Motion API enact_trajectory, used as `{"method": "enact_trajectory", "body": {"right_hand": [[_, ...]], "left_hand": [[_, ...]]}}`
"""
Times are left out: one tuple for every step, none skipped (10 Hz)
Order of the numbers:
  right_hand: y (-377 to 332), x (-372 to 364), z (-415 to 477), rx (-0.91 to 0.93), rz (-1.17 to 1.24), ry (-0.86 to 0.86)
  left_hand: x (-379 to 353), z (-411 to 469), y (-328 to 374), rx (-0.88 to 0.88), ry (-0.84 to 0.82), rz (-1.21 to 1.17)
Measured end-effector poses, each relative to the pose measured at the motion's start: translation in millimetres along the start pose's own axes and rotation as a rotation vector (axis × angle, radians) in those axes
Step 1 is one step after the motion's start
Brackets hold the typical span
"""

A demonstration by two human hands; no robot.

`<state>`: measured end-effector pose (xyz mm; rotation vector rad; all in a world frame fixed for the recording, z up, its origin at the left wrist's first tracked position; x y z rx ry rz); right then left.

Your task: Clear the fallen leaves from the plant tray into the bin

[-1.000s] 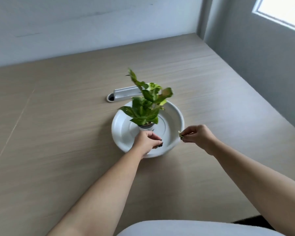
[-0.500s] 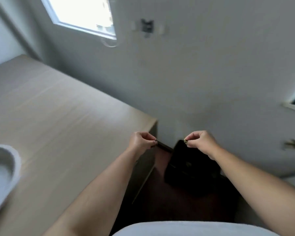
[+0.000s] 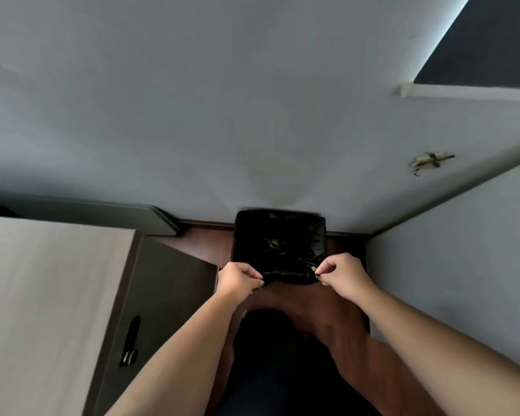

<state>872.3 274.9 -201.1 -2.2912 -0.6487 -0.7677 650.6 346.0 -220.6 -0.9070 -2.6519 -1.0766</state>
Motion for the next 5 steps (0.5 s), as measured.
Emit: {"method": "enact_trajectory", "body": {"right_hand": [[-3.3,-2.9,33.7,-0.040,0.053,0.068],[-14.0,-1.0,60.6,-0.047,0.109,0.051],[-17.0,-5.8,73.8,-0.065,0.235,-0.087],[-15.7,-1.7,70.9,-0.104,0.248,-0.082],[-10.4,0.7,61.6,-0.106,0.167,-0.050]], "left_hand": [[-8.0,37.7,11.7,-0.007,0.015,0.008],[-17.8,66.1,32.8,-0.024,0.006,-0.065],[-24.8,84.1,48.2,-0.009,-0.071,-0.013],[-15.6,79.6,57.9,-0.059,-0.071,0.276],[-2.3,68.0,47.9,-0.072,-0.072,0.396]]}}
Point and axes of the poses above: each hand's wrist, its own z-axis towards the middle knuckle, its own x-axis out of the back of the hand, y = z × x, the point moved 2 cm from there along z, towards the middle knuckle, and after that the axes turned 11 degrees about -z, right-handed, at the moved point
